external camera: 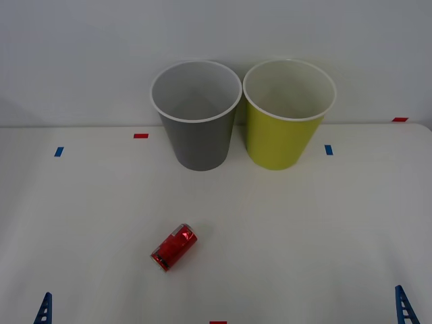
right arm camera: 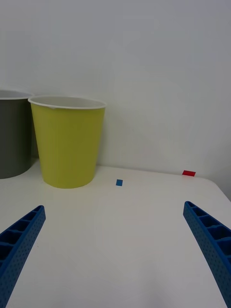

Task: Put cans in the gray bin and PET bottles in the light green bin.

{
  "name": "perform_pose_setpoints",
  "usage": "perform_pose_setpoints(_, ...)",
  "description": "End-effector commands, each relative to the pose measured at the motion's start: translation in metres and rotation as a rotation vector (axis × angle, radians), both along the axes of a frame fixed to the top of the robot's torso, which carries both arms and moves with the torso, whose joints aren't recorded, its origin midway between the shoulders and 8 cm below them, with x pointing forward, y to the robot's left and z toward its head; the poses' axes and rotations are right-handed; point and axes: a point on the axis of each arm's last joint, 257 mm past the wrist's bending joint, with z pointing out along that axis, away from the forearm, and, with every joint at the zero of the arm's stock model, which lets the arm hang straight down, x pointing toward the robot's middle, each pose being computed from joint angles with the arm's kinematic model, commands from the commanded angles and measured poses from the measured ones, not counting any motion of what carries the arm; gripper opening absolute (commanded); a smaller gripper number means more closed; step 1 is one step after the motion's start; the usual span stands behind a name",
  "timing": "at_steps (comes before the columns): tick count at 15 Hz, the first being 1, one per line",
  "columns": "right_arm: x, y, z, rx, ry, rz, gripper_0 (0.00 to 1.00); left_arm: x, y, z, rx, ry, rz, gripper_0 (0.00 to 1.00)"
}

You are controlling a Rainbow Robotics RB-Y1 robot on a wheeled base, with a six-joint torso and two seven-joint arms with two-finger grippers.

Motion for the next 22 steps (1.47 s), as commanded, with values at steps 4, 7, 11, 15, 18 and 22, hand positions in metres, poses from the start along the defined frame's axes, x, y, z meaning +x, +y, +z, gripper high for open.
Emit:
perform_pose_setpoints(4, 0.0000, 0.0000, 0.0000, 0.000, 0.000, 0.000, 1.00, 0.0000, 0.0000, 0.0000, 0.000, 0.000, 0.000, 1.00)
perform_pose_setpoints(7, 0.0000, 0.0000, 0.0000, 0.000, 0.000, 0.000, 1.00, 0.0000, 0.0000, 0.0000, 0.000, 0.000, 0.000, 1.00)
perform_pose_setpoints(11, 0.0000, 0.0000, 0.0000, 0.000, 0.000, 0.000, 1.00, 0.0000, 0.0000, 0.0000, 0.000, 0.000, 0.000, 1.00)
perform_pose_setpoints(15, 0.0000, 0.0000, 0.0000, 0.000, 0.000, 0.000, 1.00, 0.0000, 0.0000, 0.0000, 0.000, 0.000, 0.000, 1.00)
perform_pose_setpoints(18, 0.0000, 0.0000, 0.0000, 0.000, 0.000, 0.000, 1.00, 0.0000, 0.0000, 0.0000, 0.000, 0.000, 0.000, 1.00)
perform_pose_setpoints(22, 0.0000, 0.0000, 0.0000, 0.000, 0.000, 0.000, 1.00, 0.0000, 0.0000, 0.0000, 0.000, 0.000, 0.000, 1.00)
